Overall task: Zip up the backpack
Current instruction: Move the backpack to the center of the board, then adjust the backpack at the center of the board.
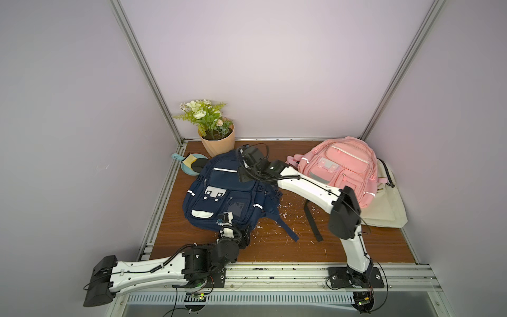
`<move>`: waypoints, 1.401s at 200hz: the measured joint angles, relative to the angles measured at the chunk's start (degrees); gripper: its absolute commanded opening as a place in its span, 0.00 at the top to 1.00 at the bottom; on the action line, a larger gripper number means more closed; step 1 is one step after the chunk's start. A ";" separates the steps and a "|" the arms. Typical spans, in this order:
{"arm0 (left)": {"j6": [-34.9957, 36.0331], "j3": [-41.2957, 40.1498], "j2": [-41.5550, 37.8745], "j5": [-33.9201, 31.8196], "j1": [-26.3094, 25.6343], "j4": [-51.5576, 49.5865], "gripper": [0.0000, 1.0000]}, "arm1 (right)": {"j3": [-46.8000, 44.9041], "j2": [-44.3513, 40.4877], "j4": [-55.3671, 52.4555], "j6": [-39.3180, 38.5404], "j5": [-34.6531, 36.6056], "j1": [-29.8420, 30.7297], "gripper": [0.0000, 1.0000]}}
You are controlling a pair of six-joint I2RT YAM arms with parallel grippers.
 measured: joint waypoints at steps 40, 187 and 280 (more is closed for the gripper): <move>11.17 9.70 12.66 4.04 0.22 5.60 0.17 | -19.54 -22.56 5.38 1.03 3.41 -10.69 0.31; 29.79 90.33 94.79 41.70 30.16 3.26 0.06 | -61.86 -52.17 7.10 6.29 -2.51 -61.51 0.22; 30.05 122.18 120.02 49.20 32.39 -8.37 0.40 | -71.12 -48.28 14.60 11.02 -9.90 -71.30 0.26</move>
